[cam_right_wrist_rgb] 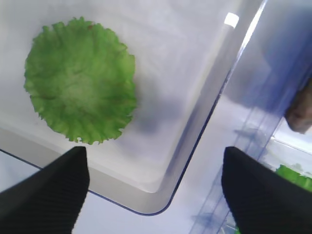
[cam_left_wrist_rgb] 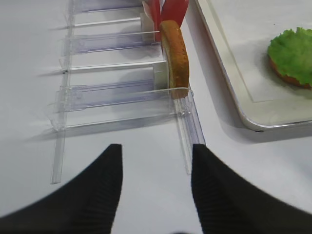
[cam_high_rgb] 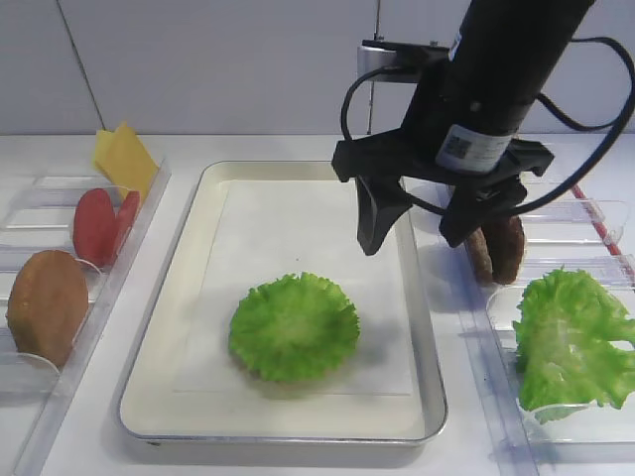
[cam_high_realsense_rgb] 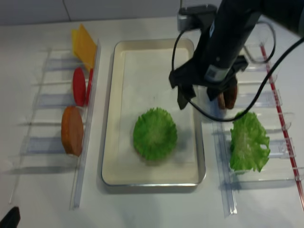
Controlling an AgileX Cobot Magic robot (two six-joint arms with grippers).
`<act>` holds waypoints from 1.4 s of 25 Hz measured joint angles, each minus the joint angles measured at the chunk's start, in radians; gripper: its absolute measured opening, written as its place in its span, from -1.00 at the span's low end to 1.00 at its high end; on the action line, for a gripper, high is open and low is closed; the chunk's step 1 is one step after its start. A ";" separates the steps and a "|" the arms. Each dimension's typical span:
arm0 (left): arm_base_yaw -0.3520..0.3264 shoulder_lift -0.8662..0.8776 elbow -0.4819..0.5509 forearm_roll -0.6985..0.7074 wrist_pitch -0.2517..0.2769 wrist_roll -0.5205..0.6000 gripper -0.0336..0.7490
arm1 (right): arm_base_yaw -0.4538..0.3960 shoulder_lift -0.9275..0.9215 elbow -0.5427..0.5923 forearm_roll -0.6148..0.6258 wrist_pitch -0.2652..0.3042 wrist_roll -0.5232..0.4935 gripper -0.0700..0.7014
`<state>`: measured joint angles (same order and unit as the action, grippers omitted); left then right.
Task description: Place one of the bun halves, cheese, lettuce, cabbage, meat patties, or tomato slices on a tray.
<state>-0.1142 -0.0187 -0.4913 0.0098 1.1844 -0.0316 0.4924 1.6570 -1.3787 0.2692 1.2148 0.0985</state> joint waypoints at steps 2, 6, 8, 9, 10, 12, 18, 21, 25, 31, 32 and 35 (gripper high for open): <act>0.000 0.000 0.000 0.000 0.000 0.000 -0.14 | 0.000 -0.013 -0.002 0.018 0.004 0.004 0.67; 0.000 0.000 0.000 0.000 0.000 0.000 -0.14 | 0.001 -0.069 -0.002 0.048 0.012 0.011 0.62; 0.000 0.000 0.000 0.000 0.000 0.000 -0.14 | 0.001 -0.114 -0.002 0.037 0.016 0.030 0.62; 0.000 0.000 0.000 0.000 0.000 0.000 -0.14 | 0.001 -0.139 -0.002 0.029 0.018 0.038 0.62; 0.000 0.000 0.000 0.000 0.000 0.000 -0.14 | 0.001 -0.161 -0.002 0.015 0.020 0.047 0.62; 0.000 0.000 0.000 0.000 0.000 0.000 -0.14 | 0.001 -0.207 -0.002 -0.010 0.021 0.052 0.62; 0.000 0.000 0.000 0.000 0.000 0.000 -0.14 | 0.001 -0.355 0.025 -0.098 0.027 0.063 0.62; 0.000 0.000 0.000 0.000 0.000 0.000 -0.14 | 0.001 -0.448 0.095 -0.135 0.030 0.063 0.62; 0.000 0.000 0.000 0.000 0.000 0.000 -0.14 | 0.001 -0.593 0.207 -0.160 0.036 0.063 0.62; 0.000 0.000 0.000 0.000 0.000 0.000 -0.14 | 0.001 -0.836 0.371 -0.166 0.043 0.050 0.59; 0.000 0.000 0.000 0.000 0.000 0.000 -0.14 | 0.001 -0.884 0.401 -0.168 0.043 0.038 0.56; 0.000 0.000 0.000 0.000 0.000 0.000 -0.14 | 0.001 -1.023 0.482 -0.175 0.048 -0.002 0.46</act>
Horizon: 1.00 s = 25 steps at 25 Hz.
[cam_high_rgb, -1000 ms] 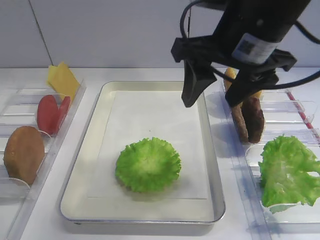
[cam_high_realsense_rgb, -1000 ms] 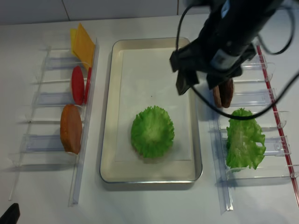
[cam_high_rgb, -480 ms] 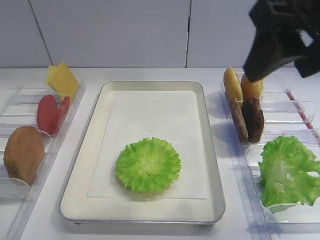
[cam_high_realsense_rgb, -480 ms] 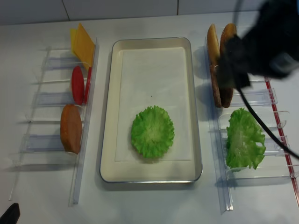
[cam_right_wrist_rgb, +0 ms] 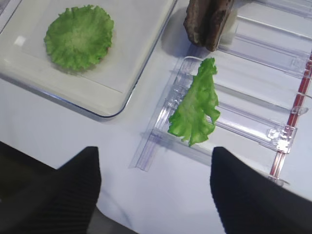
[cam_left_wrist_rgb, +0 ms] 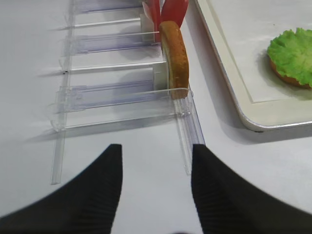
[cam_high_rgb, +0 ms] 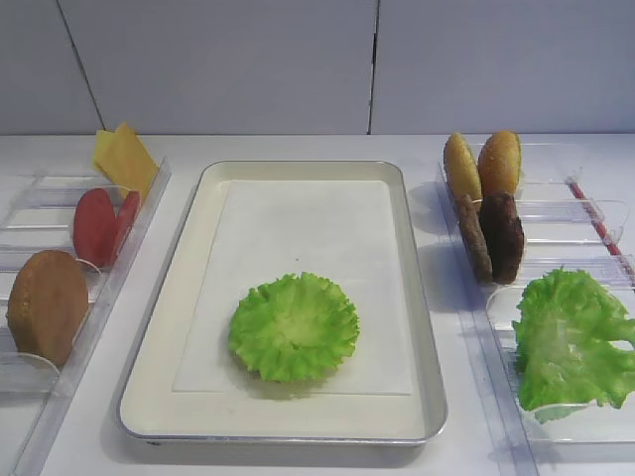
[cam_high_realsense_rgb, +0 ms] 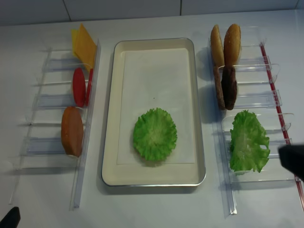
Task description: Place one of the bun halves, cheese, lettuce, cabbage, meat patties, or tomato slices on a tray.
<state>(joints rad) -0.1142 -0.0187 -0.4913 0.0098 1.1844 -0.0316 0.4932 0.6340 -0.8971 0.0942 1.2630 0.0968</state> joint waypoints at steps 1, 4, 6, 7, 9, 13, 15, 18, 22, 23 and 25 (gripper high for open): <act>0.000 0.000 0.000 0.000 0.000 0.000 -0.14 | 0.000 -0.047 0.019 -0.006 0.002 -0.006 0.44; 0.000 0.000 0.000 0.000 0.000 0.000 -0.14 | -0.004 -0.165 0.069 -0.036 0.006 -0.013 0.39; 0.000 0.000 0.000 0.000 0.000 0.000 -0.14 | -0.034 -0.229 0.087 -0.047 0.008 -0.019 0.38; 0.000 0.000 0.000 0.000 0.000 0.000 -0.14 | -0.060 -0.254 0.094 -0.047 0.008 -0.030 0.38; 0.000 0.000 0.000 0.000 0.000 0.000 -0.14 | -0.122 -0.312 0.109 -0.048 0.010 -0.065 0.38; 0.000 0.000 0.000 0.000 0.000 0.000 -0.14 | -0.224 -0.437 0.159 -0.047 0.010 -0.117 0.38; 0.000 0.000 0.000 0.000 0.000 0.000 -0.14 | -0.276 -0.500 0.197 -0.047 0.006 -0.121 0.38; 0.000 0.000 0.000 0.000 0.000 0.000 -0.14 | -0.352 -0.588 0.258 -0.044 -0.001 -0.141 0.38; 0.000 0.000 0.000 0.000 0.000 0.000 -0.14 | -0.446 -0.649 0.344 -0.004 -0.005 -0.145 0.37; 0.000 0.000 0.000 0.000 -0.002 0.000 -0.14 | -0.464 -0.651 0.362 0.006 -0.002 -0.145 0.36; 0.000 0.000 0.000 0.000 -0.001 0.000 -0.14 | -0.478 -0.651 0.379 0.024 -0.013 -0.156 0.33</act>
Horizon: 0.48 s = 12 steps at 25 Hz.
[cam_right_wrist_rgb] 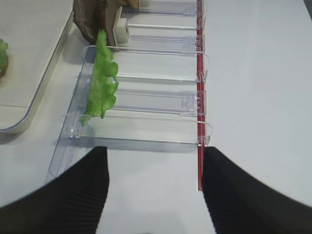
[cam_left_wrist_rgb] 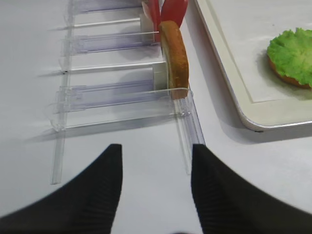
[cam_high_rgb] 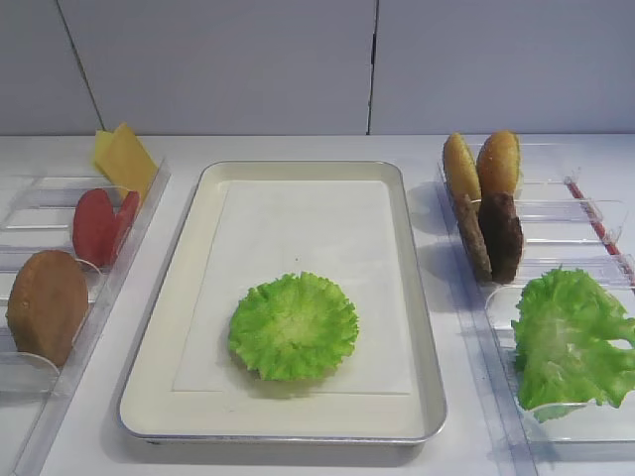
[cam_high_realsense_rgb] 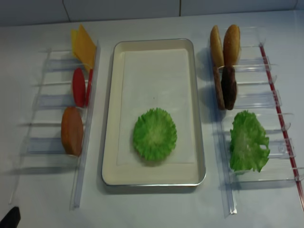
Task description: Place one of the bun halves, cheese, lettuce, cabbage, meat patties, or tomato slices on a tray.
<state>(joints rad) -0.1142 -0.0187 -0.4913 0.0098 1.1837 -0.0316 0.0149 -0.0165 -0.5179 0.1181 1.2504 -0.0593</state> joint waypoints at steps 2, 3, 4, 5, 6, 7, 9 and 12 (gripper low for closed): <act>0.000 0.000 0.000 0.000 0.000 0.000 -0.14 | -0.006 0.000 0.010 0.011 -0.037 -0.041 0.30; 0.000 0.000 0.000 0.000 0.000 0.000 -0.14 | -0.005 0.000 0.012 0.011 -0.061 -0.071 0.29; 0.000 0.000 0.000 0.000 0.000 0.000 -0.14 | -0.006 0.000 0.014 0.011 -0.076 -0.103 0.27; 0.000 0.000 0.000 0.000 0.000 0.000 -0.14 | -0.006 0.000 0.020 0.011 -0.093 -0.128 0.26; 0.000 0.000 0.000 0.000 0.000 0.000 -0.14 | -0.006 -0.001 0.028 0.013 -0.101 -0.139 0.25; 0.000 0.000 0.000 0.000 0.000 0.000 -0.14 | -0.006 -0.001 0.036 0.013 -0.106 -0.149 0.23; 0.000 0.000 0.000 0.000 0.000 0.000 -0.14 | -0.006 -0.001 0.042 0.015 -0.106 -0.158 0.21; 0.000 0.000 0.000 0.000 0.000 0.000 -0.14 | -0.006 -0.001 0.044 0.017 -0.110 -0.160 0.17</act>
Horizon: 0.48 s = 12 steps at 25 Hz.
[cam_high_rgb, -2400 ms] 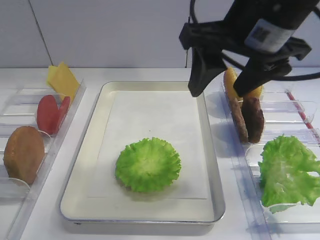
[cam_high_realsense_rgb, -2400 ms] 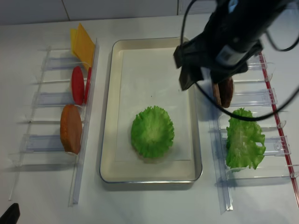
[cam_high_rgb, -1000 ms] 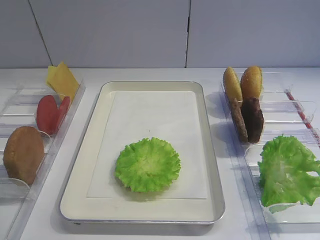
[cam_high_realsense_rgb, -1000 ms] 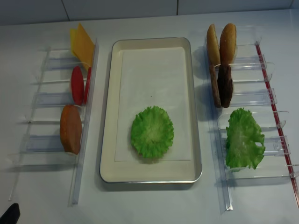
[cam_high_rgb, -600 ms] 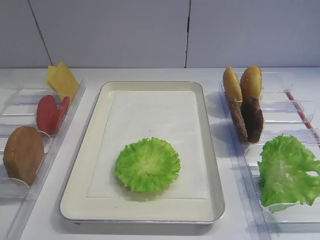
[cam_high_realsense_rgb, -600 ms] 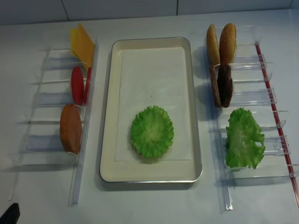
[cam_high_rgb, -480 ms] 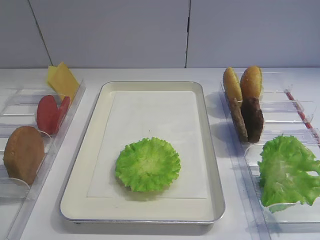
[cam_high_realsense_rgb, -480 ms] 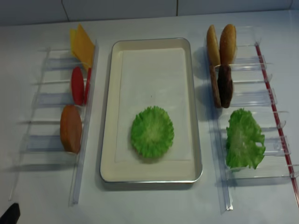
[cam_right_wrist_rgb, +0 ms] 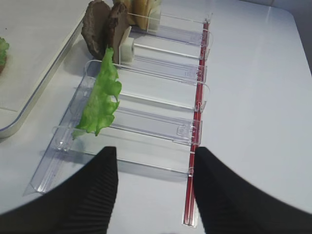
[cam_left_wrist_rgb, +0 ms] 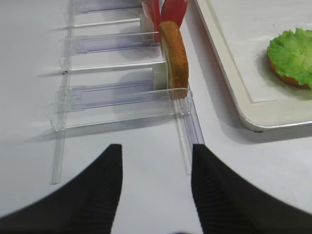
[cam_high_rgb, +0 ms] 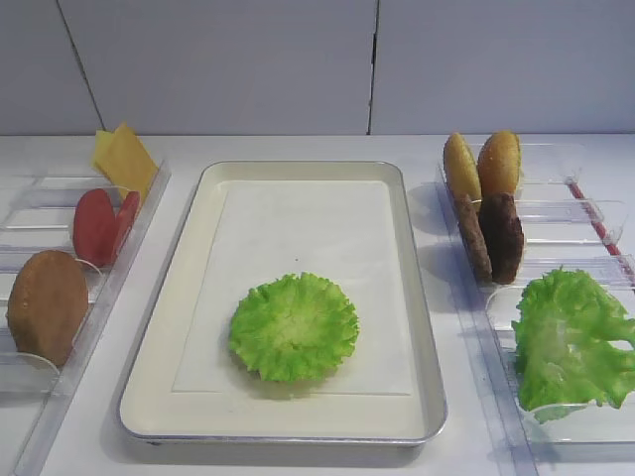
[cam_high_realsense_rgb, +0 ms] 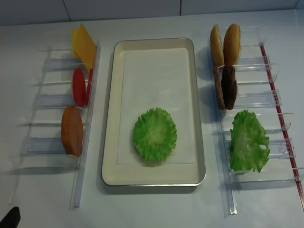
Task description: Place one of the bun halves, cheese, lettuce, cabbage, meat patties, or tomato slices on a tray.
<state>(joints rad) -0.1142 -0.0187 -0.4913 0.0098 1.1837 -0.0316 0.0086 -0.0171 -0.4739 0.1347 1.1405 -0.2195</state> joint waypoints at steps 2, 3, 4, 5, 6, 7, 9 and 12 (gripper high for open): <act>0.000 0.000 0.000 0.000 0.000 0.000 -0.14 | 0.000 0.000 0.000 0.000 -0.002 0.000 0.17; 0.000 0.000 0.000 0.000 0.000 0.000 -0.14 | 0.000 0.000 0.000 0.000 -0.002 0.000 0.16; 0.000 0.000 0.000 0.000 0.000 0.000 -0.14 | 0.000 0.000 0.000 0.000 -0.002 0.000 0.16; 0.000 0.000 0.000 0.000 0.000 0.000 -0.14 | 0.000 0.000 0.000 0.000 -0.002 0.000 0.16; 0.000 0.000 0.000 0.000 0.000 0.000 -0.14 | 0.000 0.000 0.000 0.000 -0.002 0.002 0.16; 0.000 0.000 0.000 0.000 0.000 0.000 -0.14 | 0.000 0.000 0.000 -0.002 -0.002 0.008 0.16; 0.000 0.000 0.000 0.000 0.000 0.000 -0.14 | 0.000 0.000 0.000 -0.012 -0.002 0.028 0.16; 0.000 0.000 0.000 0.000 0.000 0.000 -0.14 | 0.000 0.000 0.000 -0.033 -0.002 0.059 0.16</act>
<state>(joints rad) -0.1142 -0.0187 -0.4913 0.0098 1.1837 -0.0316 0.0086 -0.0171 -0.4739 0.1015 1.1385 -0.1606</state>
